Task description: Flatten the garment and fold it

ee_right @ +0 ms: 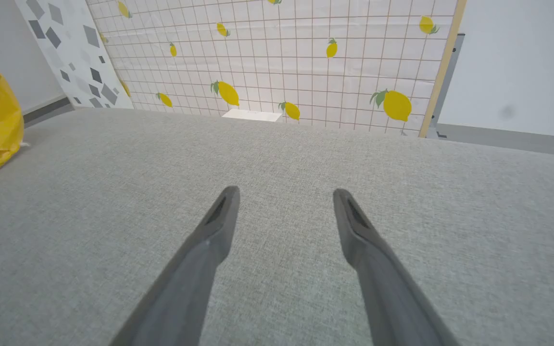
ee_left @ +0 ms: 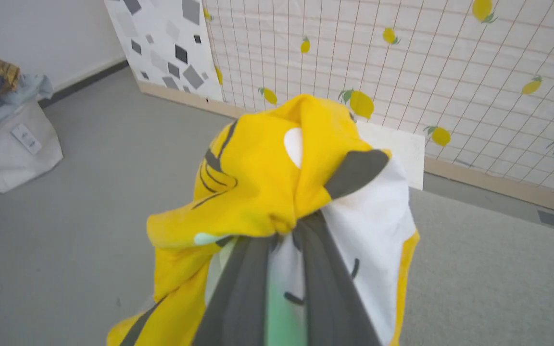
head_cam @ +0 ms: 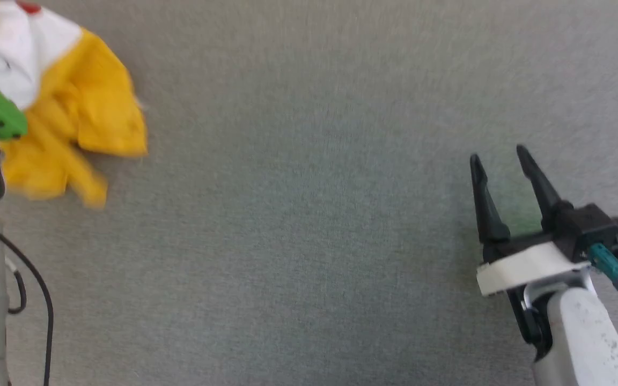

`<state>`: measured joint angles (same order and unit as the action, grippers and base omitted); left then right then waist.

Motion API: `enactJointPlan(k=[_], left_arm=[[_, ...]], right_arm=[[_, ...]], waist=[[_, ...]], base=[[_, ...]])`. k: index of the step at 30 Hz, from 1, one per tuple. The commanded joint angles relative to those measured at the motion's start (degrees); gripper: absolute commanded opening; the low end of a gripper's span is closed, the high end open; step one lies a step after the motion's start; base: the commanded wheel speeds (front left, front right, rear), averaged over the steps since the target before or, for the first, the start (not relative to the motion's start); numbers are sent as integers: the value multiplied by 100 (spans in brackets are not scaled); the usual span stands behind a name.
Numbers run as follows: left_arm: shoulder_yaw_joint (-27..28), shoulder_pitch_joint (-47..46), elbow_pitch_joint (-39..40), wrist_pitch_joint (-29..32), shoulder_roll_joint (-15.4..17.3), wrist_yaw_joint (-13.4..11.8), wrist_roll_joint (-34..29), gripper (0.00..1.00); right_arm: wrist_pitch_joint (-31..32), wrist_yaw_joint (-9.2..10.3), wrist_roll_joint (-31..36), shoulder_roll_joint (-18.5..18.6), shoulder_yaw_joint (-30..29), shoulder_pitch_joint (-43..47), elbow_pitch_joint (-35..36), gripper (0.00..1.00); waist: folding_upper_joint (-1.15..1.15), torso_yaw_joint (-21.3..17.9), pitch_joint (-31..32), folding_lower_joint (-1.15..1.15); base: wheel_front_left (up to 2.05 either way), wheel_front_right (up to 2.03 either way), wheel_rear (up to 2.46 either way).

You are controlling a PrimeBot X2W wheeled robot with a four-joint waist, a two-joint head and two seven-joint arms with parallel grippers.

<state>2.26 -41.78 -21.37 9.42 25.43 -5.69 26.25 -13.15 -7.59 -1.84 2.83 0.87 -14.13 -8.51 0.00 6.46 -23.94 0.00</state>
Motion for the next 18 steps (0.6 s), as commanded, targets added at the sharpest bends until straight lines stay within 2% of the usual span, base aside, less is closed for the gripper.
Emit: enactJointPlan(k=[1,5,10,12,18], left_arm=[[-94,-184,72,-274,44,78,-151,0],[-436,-500,193,-792,36,249,-484,0],[-872,-883,404,-1045,-135,441,-715,0],[-1076,-1035,461,-1076,-277,534,-760,0],[-1771,-1214,673,-1085,-1019,798,-715,0]], right_arm=[[-55,10,-61,5,-45,109,-33,100],[-77,10,-145,5,-138,349,-88,100],[-85,10,-231,5,-235,640,-97,100],[-71,10,-245,5,-290,749,-88,100],[16,10,-207,5,-497,960,48,100]], waist=[[0,68,1101,0],[0,-113,1575,0],[0,-429,1969,0],[0,-565,2064,0],[0,-947,2162,0]], base=[[0,0,0],[0,0,0],[0,0,0],[0,0,0],[0,0,0]])
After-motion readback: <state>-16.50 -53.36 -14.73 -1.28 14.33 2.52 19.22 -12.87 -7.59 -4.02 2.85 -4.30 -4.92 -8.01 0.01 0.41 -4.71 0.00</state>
